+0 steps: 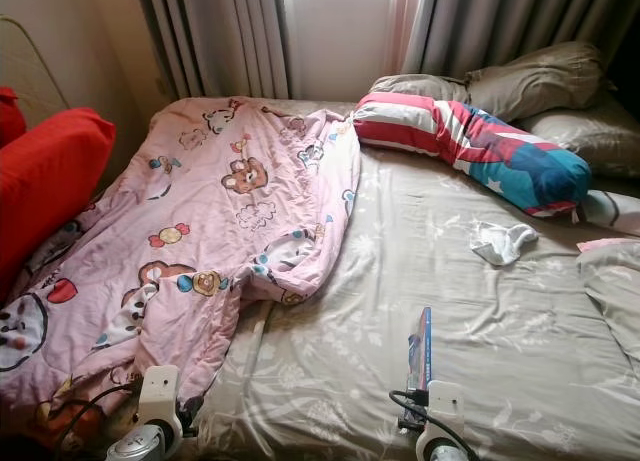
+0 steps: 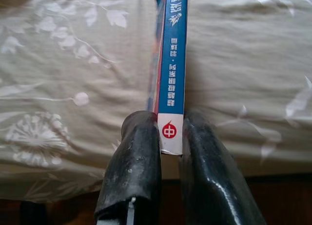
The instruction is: Clean up the room
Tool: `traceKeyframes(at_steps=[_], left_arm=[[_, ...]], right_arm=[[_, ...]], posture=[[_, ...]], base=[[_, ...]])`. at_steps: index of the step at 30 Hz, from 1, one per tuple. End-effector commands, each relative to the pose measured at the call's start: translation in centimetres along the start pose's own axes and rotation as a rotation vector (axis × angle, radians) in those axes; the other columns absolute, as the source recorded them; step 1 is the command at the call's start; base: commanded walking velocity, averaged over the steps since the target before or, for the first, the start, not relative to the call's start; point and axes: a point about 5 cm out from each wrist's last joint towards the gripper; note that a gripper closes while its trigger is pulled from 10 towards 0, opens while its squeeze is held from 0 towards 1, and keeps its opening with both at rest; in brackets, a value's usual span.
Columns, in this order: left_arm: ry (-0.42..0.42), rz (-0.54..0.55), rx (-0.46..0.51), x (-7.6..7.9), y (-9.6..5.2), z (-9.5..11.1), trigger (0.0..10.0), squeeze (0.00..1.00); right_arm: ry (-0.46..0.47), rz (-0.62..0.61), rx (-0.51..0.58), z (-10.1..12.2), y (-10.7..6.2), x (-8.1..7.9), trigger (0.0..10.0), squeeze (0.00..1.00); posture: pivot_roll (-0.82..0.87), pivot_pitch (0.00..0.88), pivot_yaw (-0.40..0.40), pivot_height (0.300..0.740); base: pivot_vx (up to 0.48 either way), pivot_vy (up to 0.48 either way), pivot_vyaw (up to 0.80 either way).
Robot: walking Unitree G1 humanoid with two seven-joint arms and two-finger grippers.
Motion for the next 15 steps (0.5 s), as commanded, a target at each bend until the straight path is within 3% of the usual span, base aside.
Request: traceKeyframes(at_steps=[1, 6, 11, 15], left_arm=[[-0.004, 0.010, -0.007, -0.04, -0.14, -0.44, 10.0, 0.00], [-0.004, 0.011, -0.008, 0.00, -0.19, -0.58, 10.0, 0.00], [-0.003, 0.012, -0.011, -0.04, -0.27, -0.81, 10.0, 0.00], [-0.005, 0.011, -0.008, -0.03, -0.27, -0.76, 10.0, 0.00]], right_arm=[[0.003, 0.010, 0.044, 1.05, 0.24, -0.23, 10.0, 0.00], [0.008, 0.013, 0.045, 1.12, 0.27, -0.26, 10.0, 0.00], [0.000, 0.014, 0.052, 1.24, 0.29, -0.31, 10.0, 0.00], [-0.011, 0.022, 0.065, 1.51, 0.34, -0.50, 10.0, 0.00]], posture=[[-0.06, 0.001, -0.005, 0.740], [-0.06, 0.010, -0.007, 0.740], [-0.06, 0.015, -0.007, 0.740], [-0.06, 0.019, -0.006, 0.740]], base=[[0.000, -0.315, 0.00], [0.000, -0.315, 0.00], [0.000, -0.313, -0.72], [0.000, -0.315, 0.00]])
Point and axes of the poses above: a point about 5 cm out from each wrist's last joint towards the gripper, its own y axis pointing out of the wrist towards the gripper, its own z axis along the axis of the wrist's last joint, x = y × z, and after that the axes turned 1 degree about -y, right-handed
